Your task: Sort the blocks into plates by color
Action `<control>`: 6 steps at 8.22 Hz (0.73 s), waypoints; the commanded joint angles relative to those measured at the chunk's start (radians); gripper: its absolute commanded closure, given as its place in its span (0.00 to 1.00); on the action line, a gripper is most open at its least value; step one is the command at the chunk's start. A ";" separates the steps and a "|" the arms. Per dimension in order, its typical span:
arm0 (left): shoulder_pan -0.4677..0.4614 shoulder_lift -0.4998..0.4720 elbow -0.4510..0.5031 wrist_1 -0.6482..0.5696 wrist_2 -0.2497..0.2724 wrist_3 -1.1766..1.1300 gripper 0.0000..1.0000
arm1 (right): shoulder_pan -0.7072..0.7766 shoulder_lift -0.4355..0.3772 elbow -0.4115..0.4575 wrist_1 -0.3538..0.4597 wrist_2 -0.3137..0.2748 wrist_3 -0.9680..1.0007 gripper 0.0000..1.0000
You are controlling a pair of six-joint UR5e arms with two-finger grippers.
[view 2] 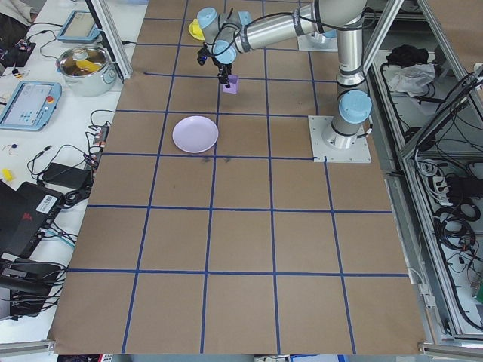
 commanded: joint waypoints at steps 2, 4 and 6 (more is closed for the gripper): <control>0.203 0.024 0.186 -0.103 0.039 0.202 1.00 | 0.000 -0.001 0.000 0.001 0.001 0.000 0.00; 0.290 -0.024 0.193 -0.059 0.083 0.281 1.00 | 0.000 -0.001 0.000 0.001 0.001 0.000 0.00; 0.315 -0.066 0.194 0.007 0.104 0.315 1.00 | 0.000 0.001 0.000 -0.001 0.001 0.000 0.00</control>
